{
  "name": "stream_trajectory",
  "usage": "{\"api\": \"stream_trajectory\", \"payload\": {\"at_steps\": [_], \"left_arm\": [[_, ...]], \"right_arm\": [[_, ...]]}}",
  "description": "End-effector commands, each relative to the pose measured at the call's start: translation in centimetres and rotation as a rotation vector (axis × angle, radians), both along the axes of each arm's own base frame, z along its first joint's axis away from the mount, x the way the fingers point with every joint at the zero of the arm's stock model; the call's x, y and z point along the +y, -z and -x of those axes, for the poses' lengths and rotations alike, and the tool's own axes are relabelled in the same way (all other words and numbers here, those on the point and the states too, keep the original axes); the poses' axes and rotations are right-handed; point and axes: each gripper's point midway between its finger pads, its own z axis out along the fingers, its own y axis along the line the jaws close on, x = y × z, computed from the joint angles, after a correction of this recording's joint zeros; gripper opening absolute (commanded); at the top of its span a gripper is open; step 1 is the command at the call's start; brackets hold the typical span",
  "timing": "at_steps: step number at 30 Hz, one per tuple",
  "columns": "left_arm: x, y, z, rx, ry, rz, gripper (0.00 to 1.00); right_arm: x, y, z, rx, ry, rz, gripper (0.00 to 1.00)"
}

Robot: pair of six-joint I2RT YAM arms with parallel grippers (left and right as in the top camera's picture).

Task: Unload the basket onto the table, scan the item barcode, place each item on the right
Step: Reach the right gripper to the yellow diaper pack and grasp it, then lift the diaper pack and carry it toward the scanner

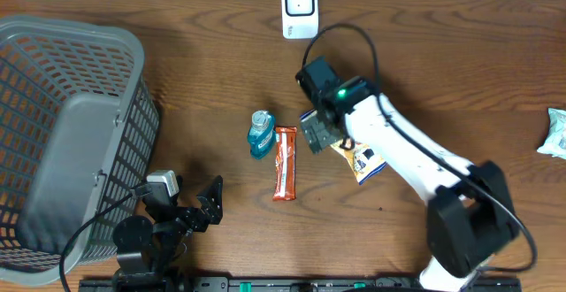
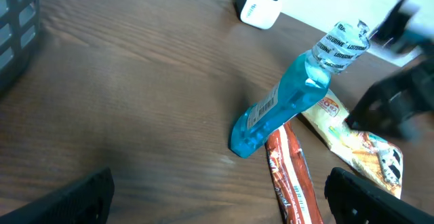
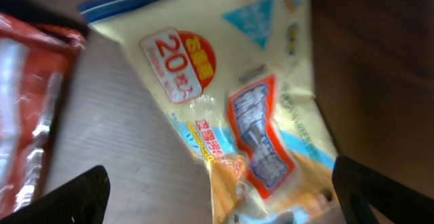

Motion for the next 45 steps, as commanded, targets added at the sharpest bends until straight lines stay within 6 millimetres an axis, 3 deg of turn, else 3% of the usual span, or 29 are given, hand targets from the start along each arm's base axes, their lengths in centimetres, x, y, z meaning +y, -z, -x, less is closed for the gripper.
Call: {"api": "stream_trajectory", "payload": {"at_steps": [1,9,10,12,13,16,19,21,23,25,28,31,35,40,45], "left_arm": [[-0.1,1.0,0.2,0.031,0.01,-0.001,0.99],[-0.1,1.0,0.2,0.031,0.01,-0.001,0.99],[-0.1,1.0,0.2,0.031,0.01,-0.001,0.99],[-0.1,1.0,0.2,0.031,0.01,-0.001,0.99],[-0.1,1.0,0.2,0.031,0.01,-0.001,0.99],[-0.1,1.0,0.2,0.031,0.01,-0.001,0.99],[-0.1,1.0,0.2,0.031,0.01,-0.001,0.99],[-0.1,1.0,0.2,0.031,0.01,-0.001,0.99],[-0.1,1.0,0.2,0.031,0.01,-0.001,0.99],[-0.1,1.0,0.2,0.031,0.01,-0.001,0.99],[-0.1,1.0,0.2,0.031,0.01,-0.001,0.99],[-0.1,1.0,0.2,0.031,0.01,-0.001,0.99],[-0.1,1.0,0.2,0.031,0.01,-0.001,0.99],[-0.1,1.0,0.2,0.031,0.01,-0.001,0.99],[-0.1,1.0,0.2,0.031,0.01,-0.001,0.99]], "right_arm": [[-2.0,4.5,1.3,0.063,-0.031,0.125,0.99],[-2.6,7.9,0.7,0.073,-0.084,0.181,0.99],[-2.8,8.6,1.1,0.097,-0.085,0.188,0.95],[-3.2,10.2,2.2,0.17,-0.082,0.189,0.83],[-3.3,10.9,2.7,0.206,-0.081,0.186,0.72],[-3.4,12.9,4.9,0.339,-0.068,0.145,0.24],[-3.0,12.7,6.2,0.421,-0.045,0.074,0.1],[-2.4,11.2,6.3,0.453,-0.031,0.007,0.01],[-0.7,8.7,6.1,0.491,-0.069,-0.134,0.01],[1.8,4.9,5.9,0.516,-0.186,-0.367,0.01],[4.0,-1.1,5.6,0.483,-0.352,-0.709,0.01],[3.8,-4.7,5.3,0.449,-0.388,-0.935,0.01],[2.6,-7.8,6.4,0.41,-0.495,-1.163,0.01],[1.8,-10.6,8.8,0.207,-0.838,-1.301,0.01],[2.6,-12.8,8.1,0.049,-0.886,-1.404,0.01]]}}
